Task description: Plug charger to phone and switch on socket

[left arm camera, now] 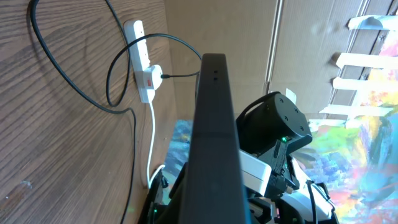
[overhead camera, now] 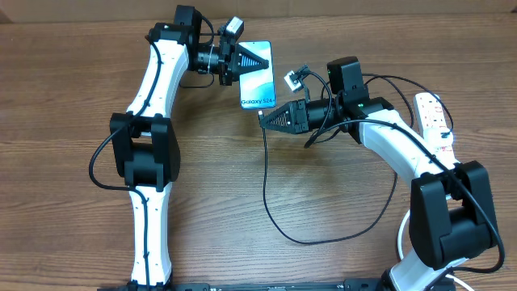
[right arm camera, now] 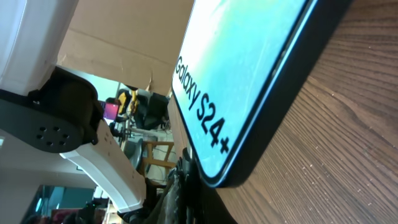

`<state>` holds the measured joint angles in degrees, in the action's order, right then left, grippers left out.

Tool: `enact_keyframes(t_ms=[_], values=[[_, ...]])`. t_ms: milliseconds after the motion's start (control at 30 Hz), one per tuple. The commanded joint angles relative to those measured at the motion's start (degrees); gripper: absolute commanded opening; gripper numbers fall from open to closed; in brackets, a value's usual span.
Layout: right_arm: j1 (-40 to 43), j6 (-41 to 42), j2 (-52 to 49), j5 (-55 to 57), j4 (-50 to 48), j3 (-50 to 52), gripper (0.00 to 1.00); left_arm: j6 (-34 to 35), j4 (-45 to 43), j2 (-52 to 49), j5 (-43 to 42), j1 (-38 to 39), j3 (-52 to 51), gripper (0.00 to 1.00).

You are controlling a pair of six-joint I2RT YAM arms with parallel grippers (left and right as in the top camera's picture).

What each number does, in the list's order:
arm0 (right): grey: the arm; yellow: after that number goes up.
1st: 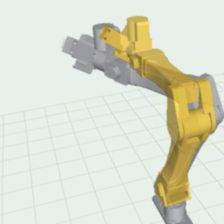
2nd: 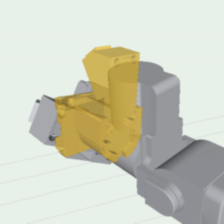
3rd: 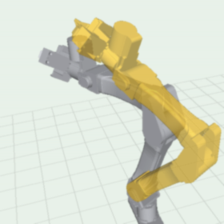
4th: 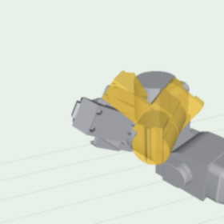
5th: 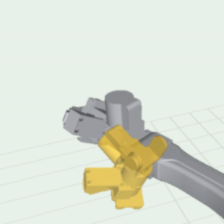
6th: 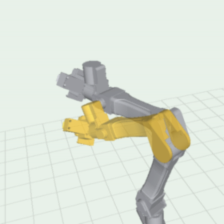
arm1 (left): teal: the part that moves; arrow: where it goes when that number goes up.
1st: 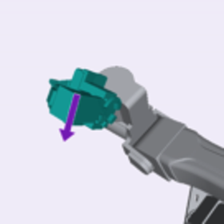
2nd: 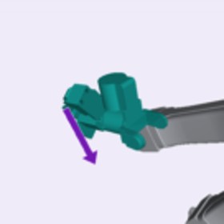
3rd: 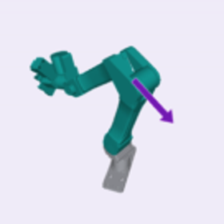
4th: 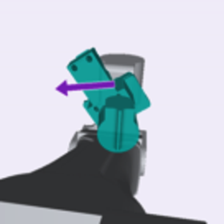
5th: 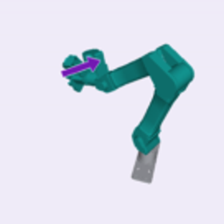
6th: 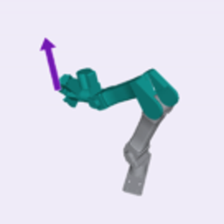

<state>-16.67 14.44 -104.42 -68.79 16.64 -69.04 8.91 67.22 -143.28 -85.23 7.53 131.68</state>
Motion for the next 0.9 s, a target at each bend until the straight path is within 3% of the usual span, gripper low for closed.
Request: enact_keyframes(t_ms=[0,867], values=[[-0.48,0.83,1.40,-0.28,-0.48,-0.68,0.04,0.48,-0.20,1.22,-1.79,0.50,1.18,0.04],[-1.03,1.90,1.40,2.16,-1.62,-0.68,0.04,0.31,-0.22,1.22,-1.79,0.55,1.18,0.04]])
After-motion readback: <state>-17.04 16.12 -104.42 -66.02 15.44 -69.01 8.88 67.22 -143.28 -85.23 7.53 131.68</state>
